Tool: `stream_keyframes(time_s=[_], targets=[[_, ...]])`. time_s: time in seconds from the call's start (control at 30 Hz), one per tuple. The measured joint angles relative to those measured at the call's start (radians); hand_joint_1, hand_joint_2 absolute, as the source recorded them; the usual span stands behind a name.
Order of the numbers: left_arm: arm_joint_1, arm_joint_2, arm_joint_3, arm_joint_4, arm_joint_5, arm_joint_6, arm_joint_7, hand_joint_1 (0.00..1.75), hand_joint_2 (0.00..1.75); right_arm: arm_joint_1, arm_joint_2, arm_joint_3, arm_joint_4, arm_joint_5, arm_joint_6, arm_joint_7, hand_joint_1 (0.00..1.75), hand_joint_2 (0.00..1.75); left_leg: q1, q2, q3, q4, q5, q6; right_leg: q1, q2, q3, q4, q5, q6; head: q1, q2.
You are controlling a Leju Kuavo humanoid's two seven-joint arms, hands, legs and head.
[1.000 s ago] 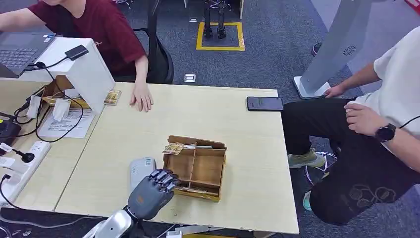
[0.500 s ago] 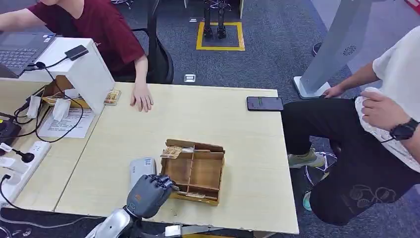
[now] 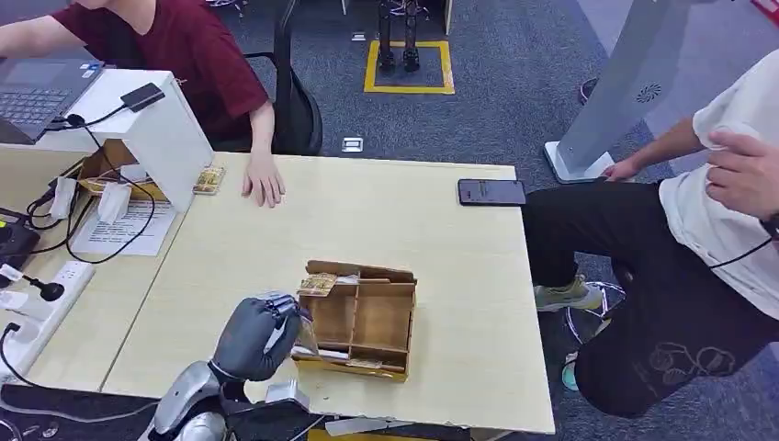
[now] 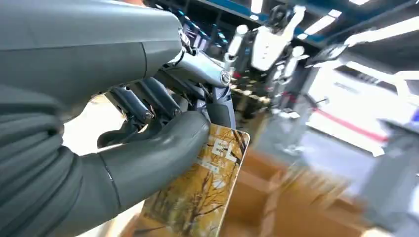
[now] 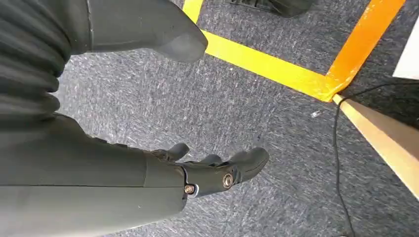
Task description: Pass the card to the sensor for recognition and then transmit it.
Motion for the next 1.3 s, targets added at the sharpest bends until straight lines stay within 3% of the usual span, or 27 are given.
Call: stream_keyframes(time_s=[0.1,0.2,0.53,0.63,0.77,0.87,1.0,1.3], targets=[[-0.030,0.008,0.033,-0.084,0.050,-0.049,0.012,1.75,1.75,0.006,0.000,0.000,0.000,-0.004,-0.002,0.005,0.00,1.75,0.000,0.000,0.000,0.000,0.000,0.000,0.000,0.000,0.000,0.000,0.000,0.000,0.000,0.000],[-0.056,0.011,0.085,-0.135,0.051,-0.054,0.044,1.75,1.75,0.011,0.001,0.000,0.000,-0.004,-0.002,0.008,0.00,1.75,0.000,0.000,0.001,0.000,0.000,0.000,0.000,0.000,0.000,0.000,0.000,0.000,0.000,0.000],[-0.077,0.009,0.203,-0.114,-0.030,0.035,0.126,1.75,1.75,0.013,0.003,0.000,0.000,0.013,-0.002,0.019,0.00,1.75,0.000,0.000,0.000,0.000,0.000,0.000,0.000,0.000,0.000,0.000,0.000,0.000,0.000,0.000],[-0.117,0.008,0.248,-0.053,-0.100,0.081,0.184,1.75,1.75,0.011,0.004,0.000,0.000,0.043,-0.001,0.024,0.00,1.75,0.000,0.000,0.000,0.000,0.001,0.000,0.000,0.000,0.000,0.000,0.000,0.000,0.000,0.000],[-0.257,0.011,0.318,0.146,-0.283,0.176,0.308,1.75,1.75,-0.012,0.008,0.000,-0.002,0.091,0.003,0.036,0.00,1.75,0.001,-0.001,0.000,0.000,0.004,-0.002,0.000,-0.001,0.000,0.001,0.003,-0.001,0.000,0.000],[-0.345,0.011,0.367,0.300,-0.280,0.217,0.316,1.75,1.75,-0.023,0.011,0.000,-0.005,0.092,0.003,0.040,0.00,1.75,0.001,-0.001,0.000,0.000,0.005,-0.002,0.000,0.000,0.000,0.001,0.004,-0.001,0.000,0.000],[-0.384,0.011,0.399,0.397,-0.275,0.235,0.307,1.75,1.75,-0.024,0.011,0.000,-0.005,0.092,0.002,0.040,0.00,1.75,0.001,-0.001,0.000,0.000,0.005,-0.002,0.000,0.000,0.000,0.001,0.004,-0.001,0.000,0.000],[-0.403,0.010,0.420,0.468,-0.280,0.236,0.307,1.75,1.75,-0.023,0.013,0.000,-0.006,0.092,0.002,0.043,0.00,1.75,0.000,-0.001,-0.002,0.000,0.005,-0.002,0.000,0.000,-0.002,0.001,0.004,-0.001,0.000,0.000]])
